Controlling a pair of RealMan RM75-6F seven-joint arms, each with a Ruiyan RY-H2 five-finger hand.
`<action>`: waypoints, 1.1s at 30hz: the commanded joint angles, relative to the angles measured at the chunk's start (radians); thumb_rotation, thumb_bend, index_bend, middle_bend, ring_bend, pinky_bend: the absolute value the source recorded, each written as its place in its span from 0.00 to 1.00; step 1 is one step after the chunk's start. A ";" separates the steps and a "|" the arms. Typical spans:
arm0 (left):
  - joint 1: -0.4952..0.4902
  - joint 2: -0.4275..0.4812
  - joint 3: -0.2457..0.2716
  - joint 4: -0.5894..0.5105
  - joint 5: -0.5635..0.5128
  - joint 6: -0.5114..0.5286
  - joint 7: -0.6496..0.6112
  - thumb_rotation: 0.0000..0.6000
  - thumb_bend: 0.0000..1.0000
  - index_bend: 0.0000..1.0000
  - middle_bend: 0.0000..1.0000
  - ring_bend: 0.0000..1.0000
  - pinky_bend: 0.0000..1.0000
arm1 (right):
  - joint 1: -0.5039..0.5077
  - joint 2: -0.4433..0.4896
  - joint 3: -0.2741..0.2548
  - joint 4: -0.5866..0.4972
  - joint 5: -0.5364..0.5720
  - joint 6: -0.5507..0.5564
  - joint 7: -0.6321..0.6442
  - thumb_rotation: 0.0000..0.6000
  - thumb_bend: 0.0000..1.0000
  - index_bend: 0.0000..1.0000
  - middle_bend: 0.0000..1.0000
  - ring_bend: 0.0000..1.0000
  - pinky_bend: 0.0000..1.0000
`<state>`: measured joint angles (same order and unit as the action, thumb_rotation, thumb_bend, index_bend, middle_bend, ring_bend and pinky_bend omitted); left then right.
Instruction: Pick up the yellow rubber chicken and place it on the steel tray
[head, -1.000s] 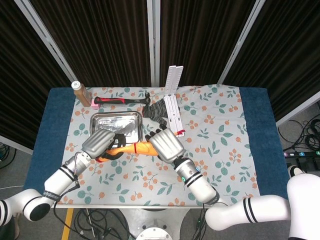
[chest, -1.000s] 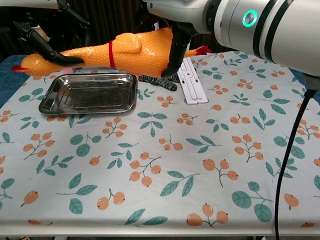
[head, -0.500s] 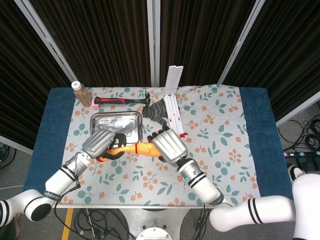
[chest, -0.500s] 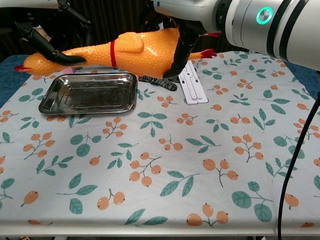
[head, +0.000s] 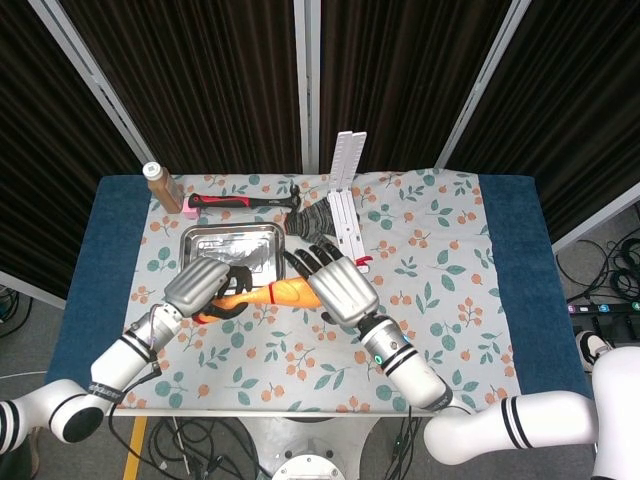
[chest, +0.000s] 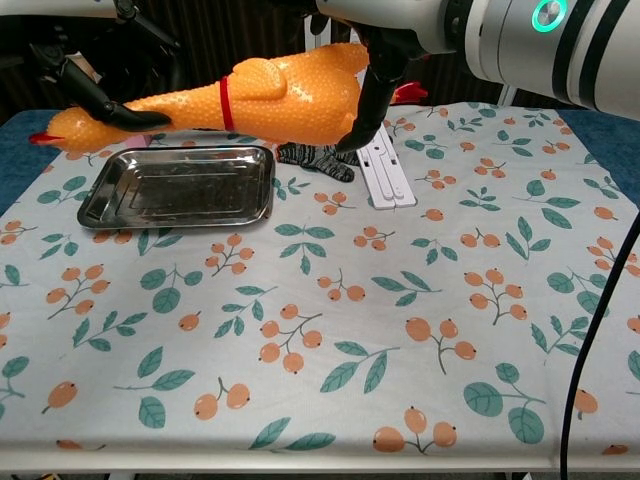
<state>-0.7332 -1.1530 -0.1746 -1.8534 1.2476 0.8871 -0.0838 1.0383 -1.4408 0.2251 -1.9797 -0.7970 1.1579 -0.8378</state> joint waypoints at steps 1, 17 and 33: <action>-0.001 -0.001 0.002 0.001 -0.001 0.000 0.007 1.00 0.66 0.80 0.80 0.73 0.83 | 0.003 -0.002 0.001 0.002 0.002 0.002 0.001 1.00 0.00 0.00 0.18 0.13 0.17; 0.001 -0.014 0.001 -0.001 -0.020 0.018 0.040 1.00 0.66 0.80 0.80 0.73 0.83 | 0.029 -0.075 -0.019 0.024 0.017 0.036 -0.046 1.00 0.46 0.82 0.88 0.60 0.28; 0.004 -0.022 0.003 0.007 -0.016 0.023 0.036 1.00 0.66 0.80 0.80 0.73 0.83 | 0.026 -0.049 -0.023 0.008 0.038 0.001 0.011 1.00 0.56 0.91 0.91 0.64 0.29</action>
<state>-0.7294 -1.1752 -0.1720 -1.8462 1.2315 0.9104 -0.0480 1.0696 -1.4935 0.1993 -1.9746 -0.7509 1.1533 -0.8354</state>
